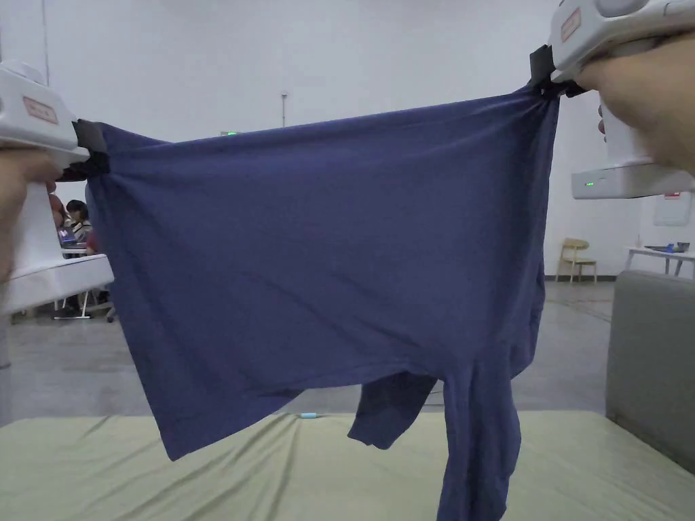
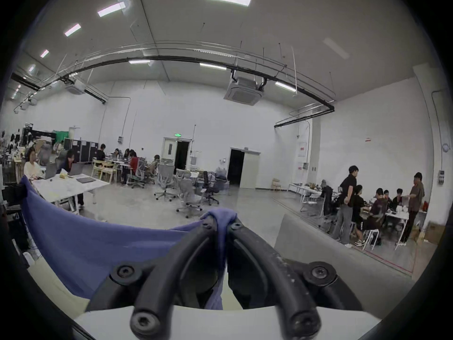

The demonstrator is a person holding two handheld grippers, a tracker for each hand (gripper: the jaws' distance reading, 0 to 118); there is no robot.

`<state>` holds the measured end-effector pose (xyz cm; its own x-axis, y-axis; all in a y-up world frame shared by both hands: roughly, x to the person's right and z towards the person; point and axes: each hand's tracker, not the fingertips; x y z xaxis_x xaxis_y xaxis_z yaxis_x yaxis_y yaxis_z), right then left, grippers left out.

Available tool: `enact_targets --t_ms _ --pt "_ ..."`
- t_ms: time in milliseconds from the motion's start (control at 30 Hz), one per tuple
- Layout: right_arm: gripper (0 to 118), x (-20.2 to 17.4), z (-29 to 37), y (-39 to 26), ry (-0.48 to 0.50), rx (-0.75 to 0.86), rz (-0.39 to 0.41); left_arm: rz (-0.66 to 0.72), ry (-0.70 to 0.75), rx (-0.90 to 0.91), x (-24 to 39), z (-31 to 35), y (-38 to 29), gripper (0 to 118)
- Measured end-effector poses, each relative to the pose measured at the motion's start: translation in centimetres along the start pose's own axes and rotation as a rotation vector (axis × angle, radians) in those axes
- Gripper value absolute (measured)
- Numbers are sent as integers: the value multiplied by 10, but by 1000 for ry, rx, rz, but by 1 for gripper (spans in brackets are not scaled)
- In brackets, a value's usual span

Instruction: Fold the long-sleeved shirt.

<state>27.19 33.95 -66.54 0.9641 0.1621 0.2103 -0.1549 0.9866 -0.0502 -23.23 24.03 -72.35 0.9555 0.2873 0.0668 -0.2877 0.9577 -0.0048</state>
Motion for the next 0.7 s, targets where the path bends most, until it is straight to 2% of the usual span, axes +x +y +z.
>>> enact_targets --t_ms 133,300,500,600,700 --pt "10 -7 -36 -42 -20 -58 12 -128 10 -18 4 -34 -21 0" --pt "10 -23 -91 -157 22 -215 51 -178 -14 -99 -15 -69 -102 0" --pt "10 -57 -121 -357 76 -503 51 -176 28 -369 -58 -92 -266 0" --pt "10 -74 -105 -452 116 -643 20 -163 47 -504 -77 -77 -353 0" --pt "10 -86 -72 -528 146 -767 55 -154 74 -636 -97 -46 -421 0"
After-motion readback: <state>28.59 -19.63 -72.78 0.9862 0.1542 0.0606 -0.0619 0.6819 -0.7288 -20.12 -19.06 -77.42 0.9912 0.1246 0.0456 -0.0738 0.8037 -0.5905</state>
